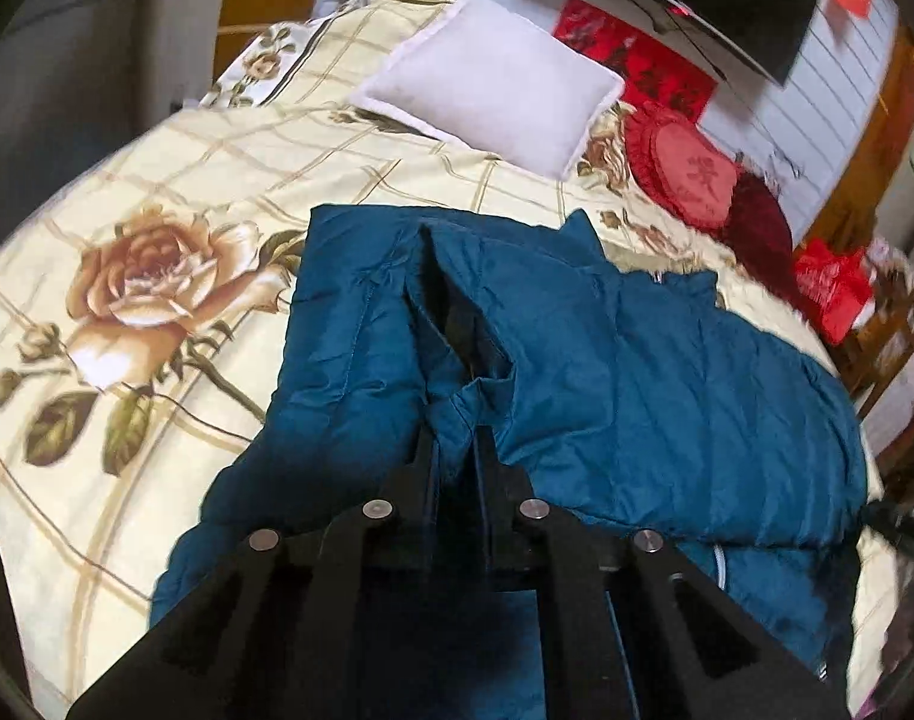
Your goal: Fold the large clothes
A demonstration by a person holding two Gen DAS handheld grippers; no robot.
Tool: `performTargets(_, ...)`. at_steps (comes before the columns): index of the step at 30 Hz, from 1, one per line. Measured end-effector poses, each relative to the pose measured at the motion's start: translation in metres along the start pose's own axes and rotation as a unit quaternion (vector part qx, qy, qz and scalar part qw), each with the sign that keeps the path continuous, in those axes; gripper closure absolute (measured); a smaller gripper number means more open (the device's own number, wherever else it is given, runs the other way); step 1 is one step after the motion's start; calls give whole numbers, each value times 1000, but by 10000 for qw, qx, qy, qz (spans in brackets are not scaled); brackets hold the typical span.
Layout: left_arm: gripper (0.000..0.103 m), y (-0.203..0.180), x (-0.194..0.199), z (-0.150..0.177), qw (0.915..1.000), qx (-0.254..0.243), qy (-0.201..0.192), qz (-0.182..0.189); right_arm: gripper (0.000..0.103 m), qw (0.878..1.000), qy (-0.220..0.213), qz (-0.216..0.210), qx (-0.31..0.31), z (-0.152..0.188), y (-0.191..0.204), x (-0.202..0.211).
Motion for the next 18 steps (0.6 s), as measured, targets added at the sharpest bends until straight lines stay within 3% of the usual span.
performTargets(3, 100, -11, 20, -5, 9997, -112, -183, -72, 34, 9995, -80, 162, 257, -13, 8, -3)
performTargets(7, 72, -28, 51, -24, 9974, -178, -691, 31, 34, 9970, -184, 420, 629, -33, 22, -9)
performTargets(9, 65, -35, 54, -31, 9965, -111, -814, 132, 34, 9965, -211, 451, 673, -45, 25, -17)
performTargets(13, 64, -48, 24, -35, 9975, -289, -637, -41, 34, 9932, -100, 761, 875, -58, 25, -43)
performTargets(17, 64, -37, -29, -19, 9946, -525, -171, -884, 34, 9851, -29, 1240, 1195, -67, 19, -74)
performTargets(18, 63, -31, -42, -14, 9936, -501, -18, -1010, 29, 9839, -2, 1300, 1230, -68, 16, -83)
Point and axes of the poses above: each gripper's, at about its wrist camera, not at the fingertips, and x roughly against the way its jaws point, y to its left, z to its underside, the point moved 7 cm from there along -x, roughly the way its jaws point, and after that the axes turned 10 degrees about x, right-handed, at the moved point
